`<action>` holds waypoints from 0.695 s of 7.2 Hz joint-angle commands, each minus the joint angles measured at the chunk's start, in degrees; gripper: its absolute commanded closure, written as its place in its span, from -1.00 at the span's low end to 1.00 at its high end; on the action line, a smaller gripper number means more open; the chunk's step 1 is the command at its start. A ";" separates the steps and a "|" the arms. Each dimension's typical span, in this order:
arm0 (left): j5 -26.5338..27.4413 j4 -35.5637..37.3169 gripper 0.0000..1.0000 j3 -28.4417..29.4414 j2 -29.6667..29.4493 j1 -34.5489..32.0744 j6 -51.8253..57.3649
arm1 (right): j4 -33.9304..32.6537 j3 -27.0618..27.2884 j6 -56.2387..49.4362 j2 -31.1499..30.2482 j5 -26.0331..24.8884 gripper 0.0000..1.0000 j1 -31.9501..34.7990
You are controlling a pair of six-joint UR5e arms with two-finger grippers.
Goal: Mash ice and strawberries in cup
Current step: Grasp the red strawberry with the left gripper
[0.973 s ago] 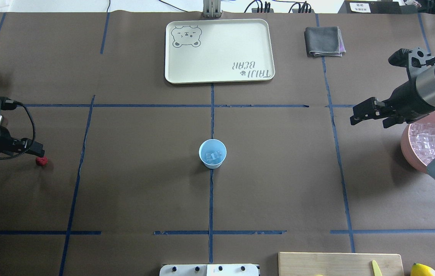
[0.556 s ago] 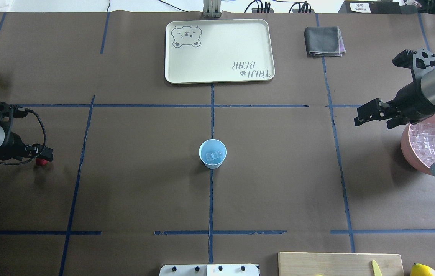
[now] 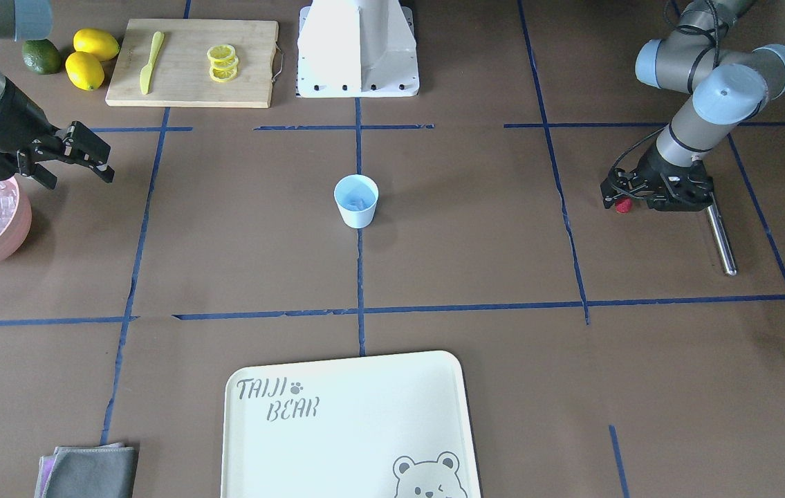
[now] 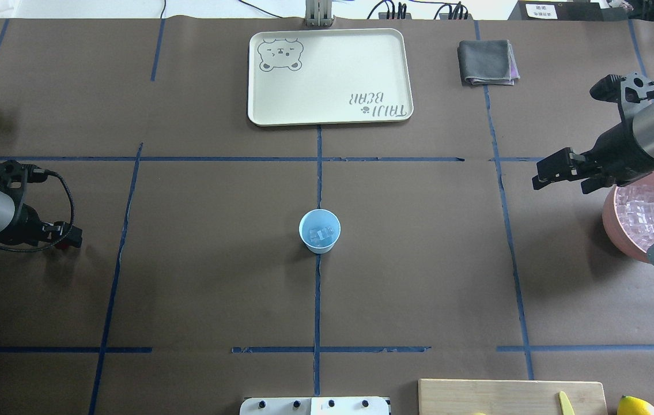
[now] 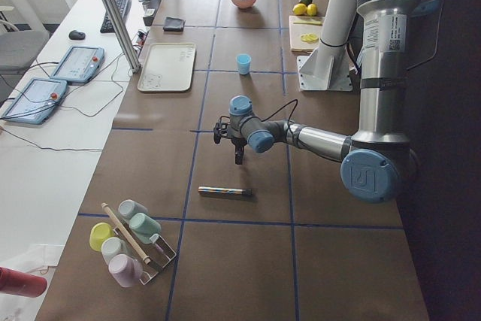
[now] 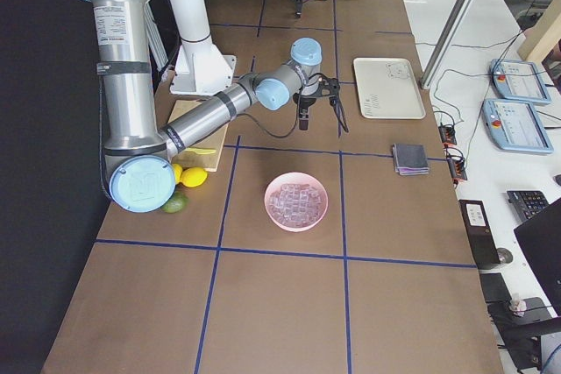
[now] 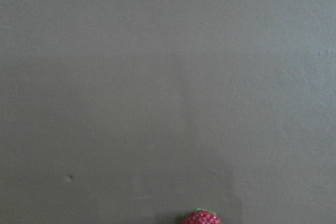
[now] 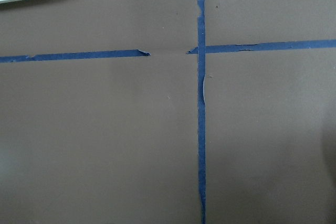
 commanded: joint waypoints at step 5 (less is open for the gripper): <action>-0.86 0.32 1.00 -1.98 -3.70 0.15 -3.76 | 0.00 -0.15 0.00 0.52 0.07 -0.99 -0.10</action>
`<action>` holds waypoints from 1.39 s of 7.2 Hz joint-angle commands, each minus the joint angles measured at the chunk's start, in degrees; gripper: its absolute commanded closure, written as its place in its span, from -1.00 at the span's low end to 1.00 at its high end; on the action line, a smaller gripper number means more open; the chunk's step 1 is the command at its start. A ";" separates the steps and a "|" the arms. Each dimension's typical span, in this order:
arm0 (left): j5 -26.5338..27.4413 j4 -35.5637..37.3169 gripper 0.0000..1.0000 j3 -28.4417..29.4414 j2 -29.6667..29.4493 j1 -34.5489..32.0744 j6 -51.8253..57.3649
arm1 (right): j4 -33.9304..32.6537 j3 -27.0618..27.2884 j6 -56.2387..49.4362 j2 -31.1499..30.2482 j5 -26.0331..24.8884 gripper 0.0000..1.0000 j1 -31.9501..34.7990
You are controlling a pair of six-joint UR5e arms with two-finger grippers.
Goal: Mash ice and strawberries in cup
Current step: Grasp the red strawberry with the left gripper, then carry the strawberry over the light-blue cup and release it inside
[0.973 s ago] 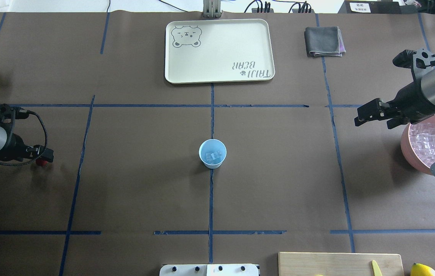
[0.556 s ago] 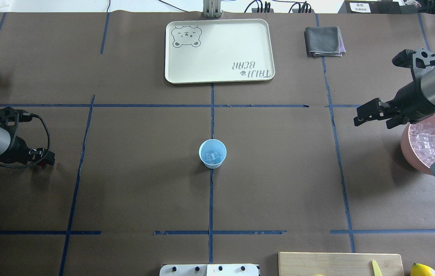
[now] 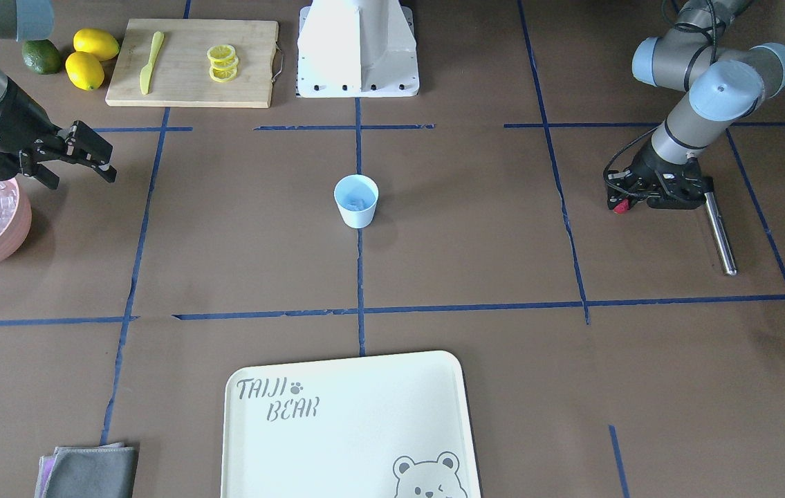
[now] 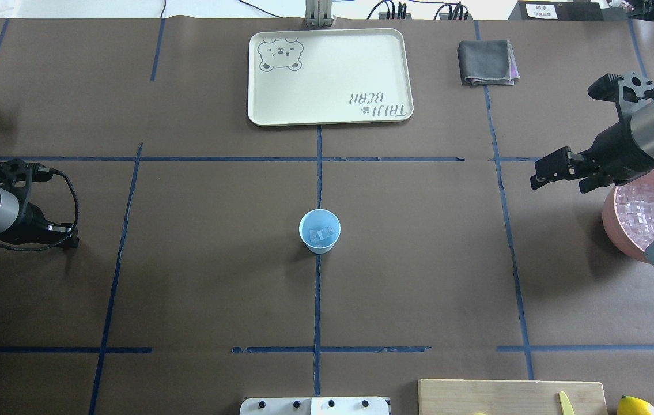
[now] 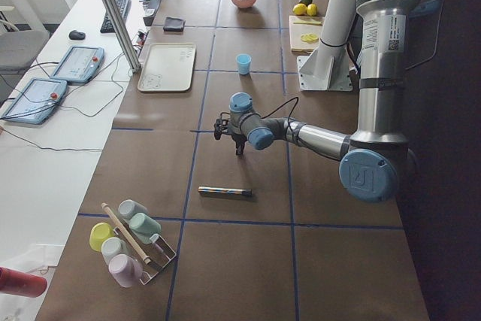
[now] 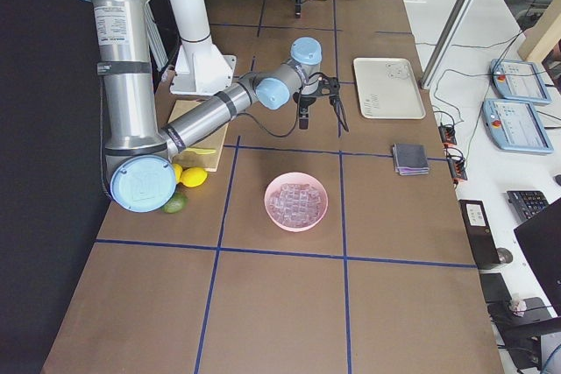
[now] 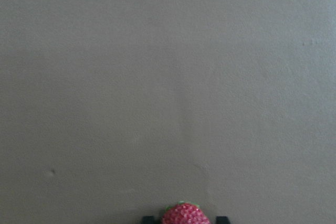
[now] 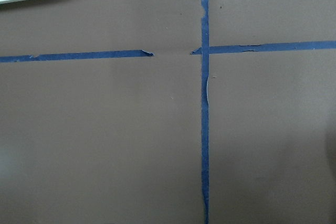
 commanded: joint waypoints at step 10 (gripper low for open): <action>6.61 6.60 1.00 4.12 -39.90 15.65 -35.92 | 0.09 0.08 0.00 0.05 0.18 -0.99 0.26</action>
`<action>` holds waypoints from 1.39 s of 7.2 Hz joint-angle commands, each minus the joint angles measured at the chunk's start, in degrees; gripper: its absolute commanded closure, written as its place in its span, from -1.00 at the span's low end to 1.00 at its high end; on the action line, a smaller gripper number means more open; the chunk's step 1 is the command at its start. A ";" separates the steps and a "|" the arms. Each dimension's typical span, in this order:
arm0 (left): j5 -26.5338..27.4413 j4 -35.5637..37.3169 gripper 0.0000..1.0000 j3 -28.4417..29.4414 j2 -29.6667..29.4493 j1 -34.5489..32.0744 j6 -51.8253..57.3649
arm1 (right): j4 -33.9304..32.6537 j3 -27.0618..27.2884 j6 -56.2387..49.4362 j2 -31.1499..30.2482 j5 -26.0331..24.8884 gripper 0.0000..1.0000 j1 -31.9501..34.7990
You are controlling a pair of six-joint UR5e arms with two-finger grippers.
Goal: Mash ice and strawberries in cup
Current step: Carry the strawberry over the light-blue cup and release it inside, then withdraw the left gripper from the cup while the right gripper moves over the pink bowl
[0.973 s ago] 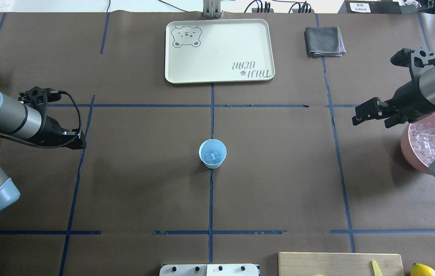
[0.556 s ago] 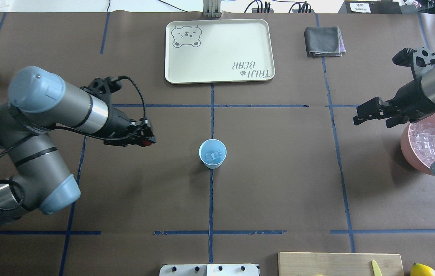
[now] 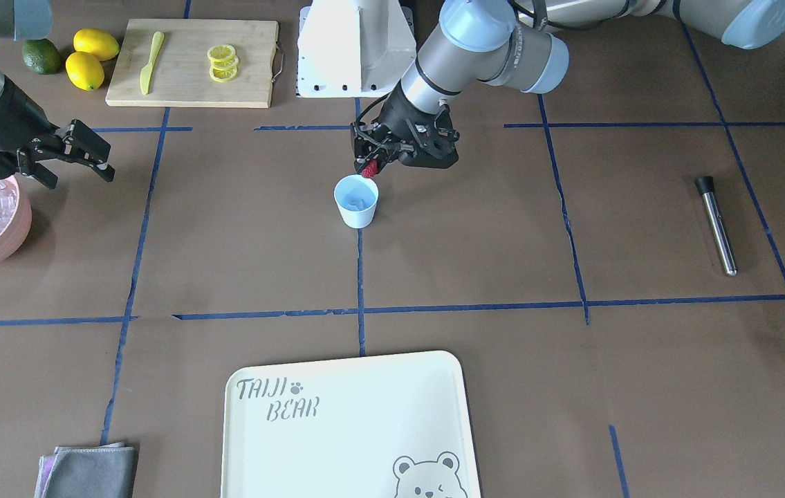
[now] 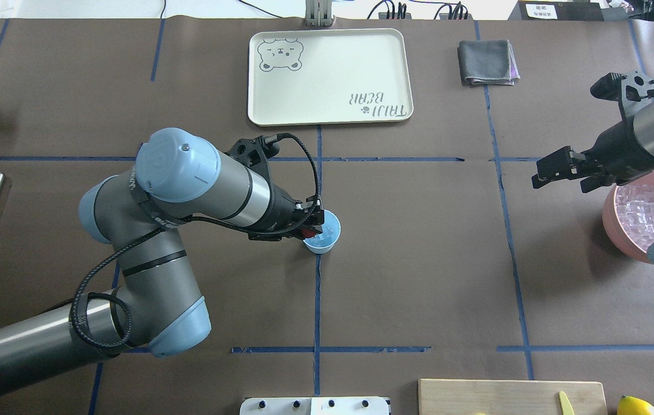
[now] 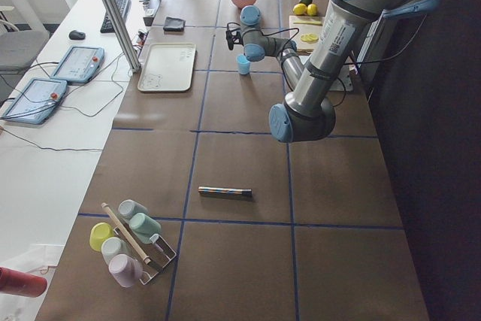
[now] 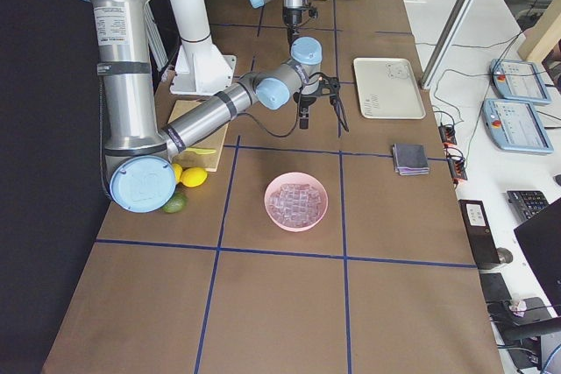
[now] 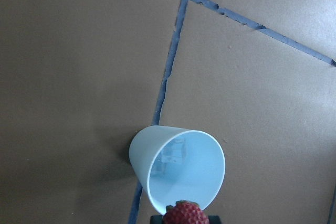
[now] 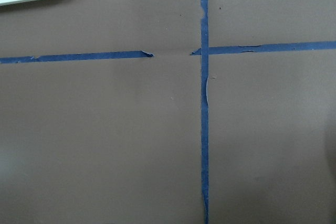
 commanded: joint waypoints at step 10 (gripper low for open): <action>-17.68 0.16 -0.98 -8.46 19.55 -20.06 25.25 | -0.06 0.45 -0.09 -1.90 0.14 -0.99 2.15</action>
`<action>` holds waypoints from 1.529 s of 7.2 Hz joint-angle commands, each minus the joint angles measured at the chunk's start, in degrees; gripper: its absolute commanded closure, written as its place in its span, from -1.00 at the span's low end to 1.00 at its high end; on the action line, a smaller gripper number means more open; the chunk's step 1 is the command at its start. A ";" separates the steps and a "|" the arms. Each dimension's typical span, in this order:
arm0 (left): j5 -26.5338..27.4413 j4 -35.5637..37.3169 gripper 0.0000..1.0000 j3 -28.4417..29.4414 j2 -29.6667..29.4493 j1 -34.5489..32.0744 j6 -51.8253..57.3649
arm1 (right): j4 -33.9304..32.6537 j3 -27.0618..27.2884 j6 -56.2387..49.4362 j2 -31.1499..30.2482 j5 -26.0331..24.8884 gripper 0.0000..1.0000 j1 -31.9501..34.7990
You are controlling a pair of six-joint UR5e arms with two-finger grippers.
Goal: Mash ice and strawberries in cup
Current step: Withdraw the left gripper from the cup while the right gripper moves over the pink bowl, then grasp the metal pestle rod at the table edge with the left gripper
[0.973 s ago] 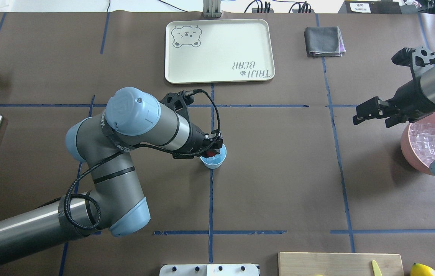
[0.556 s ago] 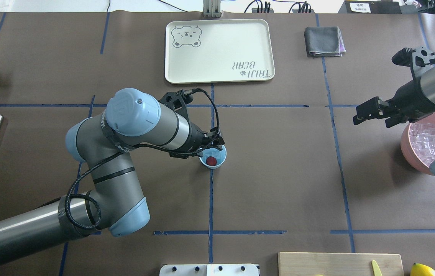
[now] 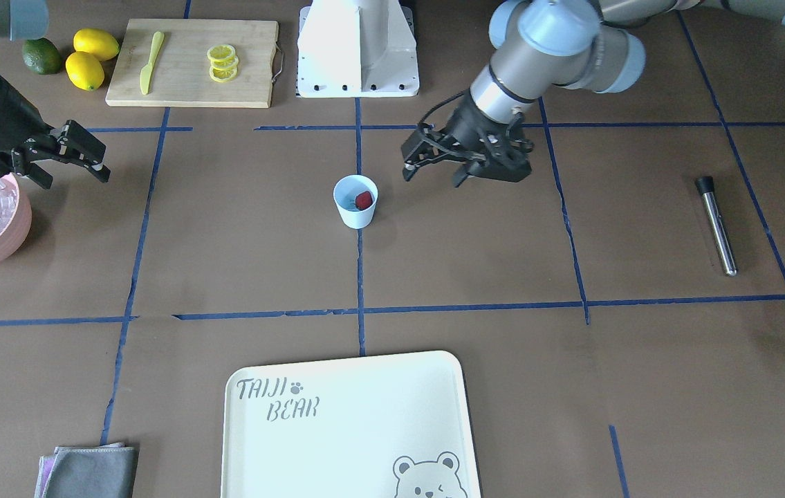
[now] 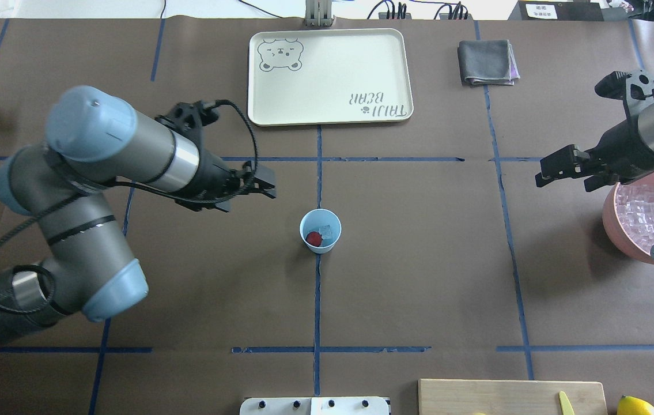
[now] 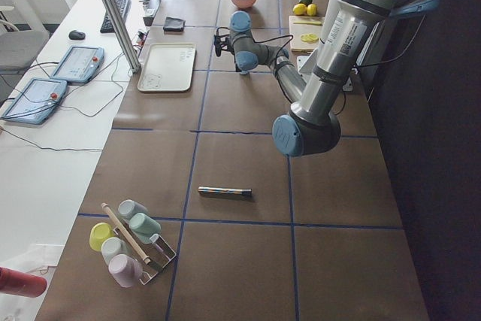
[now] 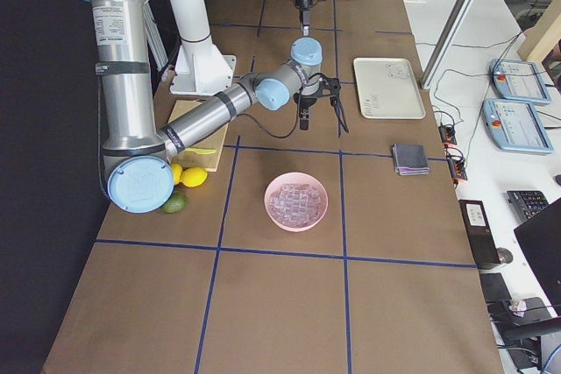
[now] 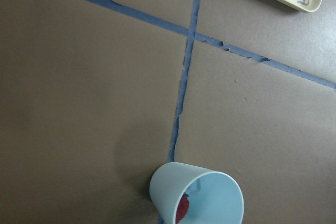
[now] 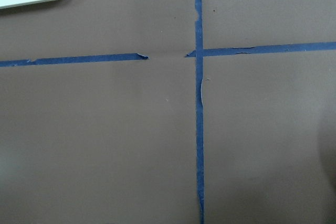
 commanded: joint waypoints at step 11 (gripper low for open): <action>-12.93 0.14 -0.98 28.71 16.92 -28.84 55.28 | 0.08 0.50 -2.88 -6.33 0.07 -0.99 6.76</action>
